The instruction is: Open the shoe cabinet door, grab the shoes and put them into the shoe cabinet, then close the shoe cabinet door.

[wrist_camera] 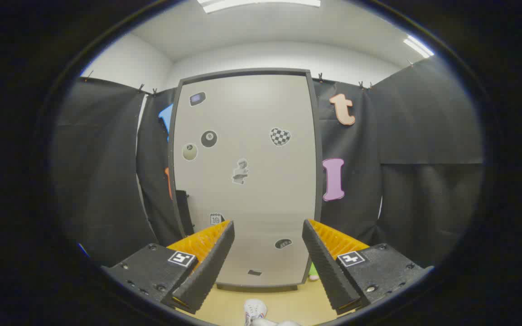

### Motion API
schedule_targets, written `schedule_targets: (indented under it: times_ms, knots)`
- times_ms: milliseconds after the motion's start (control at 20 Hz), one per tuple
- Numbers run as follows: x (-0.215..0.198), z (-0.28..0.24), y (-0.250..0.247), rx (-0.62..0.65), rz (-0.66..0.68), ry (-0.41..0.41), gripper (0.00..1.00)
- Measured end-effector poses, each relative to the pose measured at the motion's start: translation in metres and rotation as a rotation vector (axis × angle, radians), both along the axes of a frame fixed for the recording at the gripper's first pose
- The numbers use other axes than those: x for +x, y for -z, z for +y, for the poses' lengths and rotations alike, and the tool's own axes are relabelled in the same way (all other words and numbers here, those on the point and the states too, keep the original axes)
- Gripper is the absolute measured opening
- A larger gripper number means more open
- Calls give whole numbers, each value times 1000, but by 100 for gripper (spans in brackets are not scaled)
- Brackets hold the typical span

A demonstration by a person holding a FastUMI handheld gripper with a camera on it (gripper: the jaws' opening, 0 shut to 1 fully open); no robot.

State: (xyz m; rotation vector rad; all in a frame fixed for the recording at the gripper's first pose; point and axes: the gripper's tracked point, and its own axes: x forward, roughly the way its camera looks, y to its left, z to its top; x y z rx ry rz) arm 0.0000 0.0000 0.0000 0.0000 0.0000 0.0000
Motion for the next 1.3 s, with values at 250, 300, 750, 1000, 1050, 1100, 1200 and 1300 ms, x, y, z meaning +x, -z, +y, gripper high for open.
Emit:
schedule_targets:
  times_ms: [250,300,750,1000,1050,1100,1200,1300]
  knots:
    - [2,0,-1,-2,-2,7,99]
    - [3,2,-1,-5,-1,7,99]
    - [8,11,4,-4,8,4,99]
    - [14,22,8,-7,15,5,99]
    - [17,27,9,-9,18,5,99]
    - [22,33,9,-11,15,0,99]
    - [32,48,12,-18,13,-6,99]
    - [44,68,18,-19,21,-19,99]
